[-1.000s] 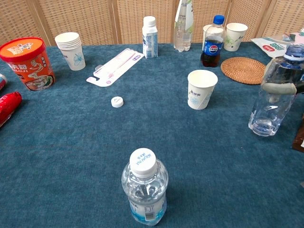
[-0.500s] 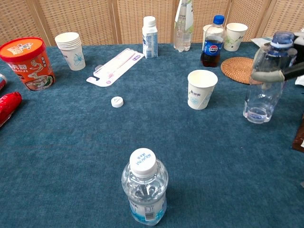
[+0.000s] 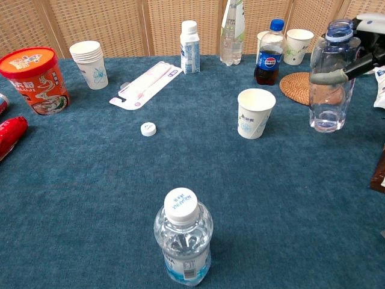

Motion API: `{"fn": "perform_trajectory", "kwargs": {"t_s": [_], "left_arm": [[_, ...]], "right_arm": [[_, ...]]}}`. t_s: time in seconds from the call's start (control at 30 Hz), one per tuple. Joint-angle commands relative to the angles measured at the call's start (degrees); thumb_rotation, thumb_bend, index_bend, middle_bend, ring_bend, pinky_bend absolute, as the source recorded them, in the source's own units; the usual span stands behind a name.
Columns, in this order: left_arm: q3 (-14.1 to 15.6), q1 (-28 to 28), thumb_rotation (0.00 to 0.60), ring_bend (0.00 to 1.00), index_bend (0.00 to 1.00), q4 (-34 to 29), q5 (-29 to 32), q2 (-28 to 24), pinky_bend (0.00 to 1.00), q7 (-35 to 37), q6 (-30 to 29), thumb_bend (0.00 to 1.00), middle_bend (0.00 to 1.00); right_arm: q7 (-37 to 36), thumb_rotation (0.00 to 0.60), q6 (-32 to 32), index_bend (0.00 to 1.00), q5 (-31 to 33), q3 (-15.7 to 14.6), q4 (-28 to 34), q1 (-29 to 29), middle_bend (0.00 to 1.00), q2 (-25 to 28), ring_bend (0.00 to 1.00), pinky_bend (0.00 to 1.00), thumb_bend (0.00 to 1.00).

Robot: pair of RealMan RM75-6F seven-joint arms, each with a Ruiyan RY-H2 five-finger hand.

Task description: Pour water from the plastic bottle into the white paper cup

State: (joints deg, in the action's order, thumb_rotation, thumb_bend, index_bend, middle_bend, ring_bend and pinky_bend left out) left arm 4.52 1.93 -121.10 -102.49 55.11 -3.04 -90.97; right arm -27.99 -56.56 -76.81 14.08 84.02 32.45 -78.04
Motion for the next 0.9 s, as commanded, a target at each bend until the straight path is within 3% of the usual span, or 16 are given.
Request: {"fn": "perform_trajectory", "kwargs": {"t_s": [0.03,0.47,0.9], "left_arm": [[0.0,0.0,0.442,0.00,0.05,0.0,0.0,0.1,0.00,-0.1,0.1,0.39,0.02],[-0.2,-0.6,0.444,0.00,0.05,0.2,0.4,0.4,0.00,0.1,0.9,0.39,0.02],[0.1,-0.4,0.442,0.00,0.05,2.2,0.2,1.0,0.00,1.9,0.4,0.39,0.02]], "right_arm": [[3.1,0.600,1.6,0.60,0.9,0.3,-0.7,1.5,0.63,0.9,0.54,0.54,0.35],[16.5,0.600,3.5,0.60,4.7,0.7,1.7,4.6,0.63,2.1,0.54,0.54,0.35],[34.6,0.600,5.9,0.60,13.7,1.5,5.3,9.8,0.64,1.9,0.55,0.54,0.35]]}}
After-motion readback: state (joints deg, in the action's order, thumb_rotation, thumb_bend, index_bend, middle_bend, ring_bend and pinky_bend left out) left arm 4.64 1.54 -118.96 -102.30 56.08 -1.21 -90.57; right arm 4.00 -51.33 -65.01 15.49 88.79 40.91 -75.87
